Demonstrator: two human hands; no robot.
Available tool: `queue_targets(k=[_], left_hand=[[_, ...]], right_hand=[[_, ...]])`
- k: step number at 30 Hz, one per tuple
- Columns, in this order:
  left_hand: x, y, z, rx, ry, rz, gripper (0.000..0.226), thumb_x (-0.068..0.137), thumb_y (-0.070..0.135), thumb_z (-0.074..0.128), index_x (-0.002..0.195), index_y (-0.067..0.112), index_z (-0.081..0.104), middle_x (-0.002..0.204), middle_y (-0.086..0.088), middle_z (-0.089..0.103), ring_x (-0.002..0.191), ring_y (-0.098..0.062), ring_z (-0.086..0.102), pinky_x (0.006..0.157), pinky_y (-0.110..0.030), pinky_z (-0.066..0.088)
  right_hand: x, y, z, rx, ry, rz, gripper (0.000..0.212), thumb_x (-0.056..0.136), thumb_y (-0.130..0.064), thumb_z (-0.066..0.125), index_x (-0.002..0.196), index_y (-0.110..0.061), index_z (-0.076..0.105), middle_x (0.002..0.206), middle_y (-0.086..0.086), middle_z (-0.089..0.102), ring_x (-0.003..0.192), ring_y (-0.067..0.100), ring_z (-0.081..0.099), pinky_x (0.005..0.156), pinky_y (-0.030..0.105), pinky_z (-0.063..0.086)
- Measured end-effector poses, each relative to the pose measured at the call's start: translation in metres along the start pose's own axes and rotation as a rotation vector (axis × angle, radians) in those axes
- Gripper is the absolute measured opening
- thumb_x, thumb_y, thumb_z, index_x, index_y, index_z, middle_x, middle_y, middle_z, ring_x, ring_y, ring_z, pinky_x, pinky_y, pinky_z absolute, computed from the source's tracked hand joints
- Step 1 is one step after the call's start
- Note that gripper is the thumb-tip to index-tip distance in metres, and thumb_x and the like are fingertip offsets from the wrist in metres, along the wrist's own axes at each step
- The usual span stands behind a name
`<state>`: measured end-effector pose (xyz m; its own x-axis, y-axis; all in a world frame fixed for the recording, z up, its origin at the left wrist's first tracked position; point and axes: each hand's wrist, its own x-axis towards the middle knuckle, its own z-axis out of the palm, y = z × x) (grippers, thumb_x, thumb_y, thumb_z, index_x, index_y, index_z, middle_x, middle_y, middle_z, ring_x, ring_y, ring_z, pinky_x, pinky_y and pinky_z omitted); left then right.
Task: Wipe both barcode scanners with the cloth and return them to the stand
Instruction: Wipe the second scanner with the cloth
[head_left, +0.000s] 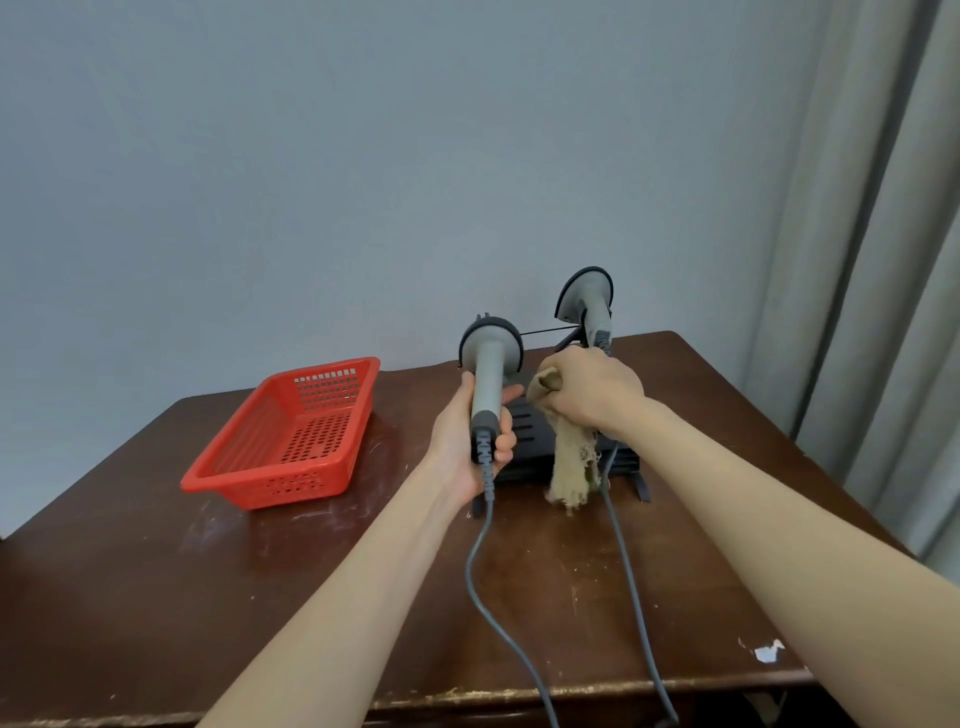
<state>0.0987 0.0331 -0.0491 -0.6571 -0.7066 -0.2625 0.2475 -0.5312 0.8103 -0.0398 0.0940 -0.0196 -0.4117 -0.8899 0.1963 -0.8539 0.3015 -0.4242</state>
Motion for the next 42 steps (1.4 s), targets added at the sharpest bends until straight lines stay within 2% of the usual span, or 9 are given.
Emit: queue_targets(k=[4, 8, 12, 17, 21, 25, 31, 38, 42], left_hand=[[-0.003, 0.012, 0.005, 0.057, -0.011, 0.037, 0.048, 0.076, 0.06, 0.06, 0.08, 0.012, 0.053, 0.047, 0.001, 0.041, 0.029, -0.009, 0.034, 0.029, -0.014, 0.026], [-0.006, 0.013, 0.006, 0.093, 0.024, 0.064, 0.028, 0.086, 0.039, 0.063, 0.086, 0.011, 0.056, 0.057, 0.001, 0.052, 0.036, -0.01, 0.044, 0.035, -0.018, 0.039], [-0.006, 0.017, 0.003, 0.101, 0.054, 0.094, 0.032, 0.093, 0.036, 0.055, 0.107, 0.009, 0.063, 0.067, 0.001, 0.052, 0.05, -0.009, 0.051, 0.053, -0.025, 0.052], [-0.009, 0.011, 0.007, 0.147, 0.074, 0.054, 0.033, 0.092, 0.036, 0.057, 0.091, 0.004, 0.055, 0.064, -0.004, 0.052, 0.05, -0.012, 0.051, 0.052, -0.027, 0.052], [-0.008, 0.007, 0.015, 0.089, 0.038, 0.079, 0.042, 0.095, 0.047, 0.047, 0.098, 0.006, 0.054, 0.063, -0.004, 0.05, 0.046, -0.013, 0.045, 0.038, -0.021, 0.039], [-0.005, 0.008, 0.012, 0.129, 0.091, 0.138, 0.053, 0.097, 0.053, 0.034, 0.09, 0.007, 0.059, 0.059, -0.005, 0.053, 0.044, -0.014, 0.043, 0.036, -0.02, 0.036], [-0.005, 0.0, 0.021, 0.234, 0.148, 0.165, 0.047, 0.098, 0.048, 0.039, 0.088, 0.006, 0.058, 0.052, -0.003, 0.054, 0.041, -0.015, 0.046, 0.036, -0.022, 0.037], [0.0, -0.005, 0.017, 0.259, 0.204, 0.197, 0.042, 0.101, 0.041, 0.037, 0.084, 0.008, 0.058, 0.05, -0.003, 0.057, 0.038, -0.013, 0.048, 0.037, -0.022, 0.039], [-0.002, -0.011, 0.022, 0.231, 0.203, 0.154, 0.049, 0.098, 0.049, 0.038, 0.09, 0.008, 0.063, 0.066, -0.008, 0.061, 0.056, -0.02, 0.056, 0.052, -0.029, 0.049]], right_hand=[[0.003, 0.005, 0.0, 0.421, 0.155, 0.131, 0.01, 0.085, -0.02, 0.063, 0.092, -0.012, 0.062, 0.09, 0.006, 0.062, 0.087, 0.025, 0.057, 0.073, 0.032, 0.046], [0.004, -0.002, -0.006, 0.694, 0.167, 0.2, 0.032, 0.085, -0.016, 0.067, 0.064, -0.015, 0.043, 0.066, 0.001, 0.048, 0.069, 0.02, 0.049, 0.066, 0.031, 0.041], [0.0, -0.004, -0.004, 0.633, 0.233, 0.117, 0.014, 0.087, -0.018, 0.063, 0.08, -0.006, 0.059, 0.077, 0.007, 0.06, 0.076, 0.021, 0.054, 0.067, 0.031, 0.041], [-0.001, -0.022, -0.009, 0.732, 0.353, -0.098, 0.008, 0.086, -0.011, 0.064, 0.09, -0.016, 0.068, 0.084, -0.004, 0.065, 0.086, 0.015, 0.059, 0.075, 0.028, 0.046], [-0.001, -0.028, -0.009, 0.691, 0.261, -0.166, 0.013, 0.085, -0.009, 0.066, 0.096, -0.012, 0.072, 0.095, 0.004, 0.069, 0.095, 0.021, 0.062, 0.086, 0.038, 0.051], [-0.006, -0.025, -0.013, 0.521, 0.042, -0.36, 0.014, 0.084, -0.011, 0.068, 0.096, -0.015, 0.073, 0.089, -0.008, 0.061, 0.094, 0.016, 0.059, 0.087, 0.033, 0.048], [0.002, -0.035, -0.021, 0.212, 0.27, -0.213, 0.016, 0.089, -0.025, 0.06, 0.091, -0.011, 0.068, 0.093, 0.004, 0.063, 0.091, 0.025, 0.058, 0.08, 0.039, 0.049], [-0.007, -0.037, -0.02, 0.287, -0.043, -0.301, 0.014, 0.085, -0.017, 0.066, 0.08, -0.005, 0.062, 0.079, 0.004, 0.062, 0.076, 0.019, 0.056, 0.073, 0.036, 0.046], [0.001, -0.033, -0.019, 0.176, 0.156, -0.198, 0.013, 0.089, -0.023, 0.061, 0.082, -0.011, 0.063, 0.087, 0.004, 0.063, 0.086, 0.024, 0.058, 0.074, 0.034, 0.045]])
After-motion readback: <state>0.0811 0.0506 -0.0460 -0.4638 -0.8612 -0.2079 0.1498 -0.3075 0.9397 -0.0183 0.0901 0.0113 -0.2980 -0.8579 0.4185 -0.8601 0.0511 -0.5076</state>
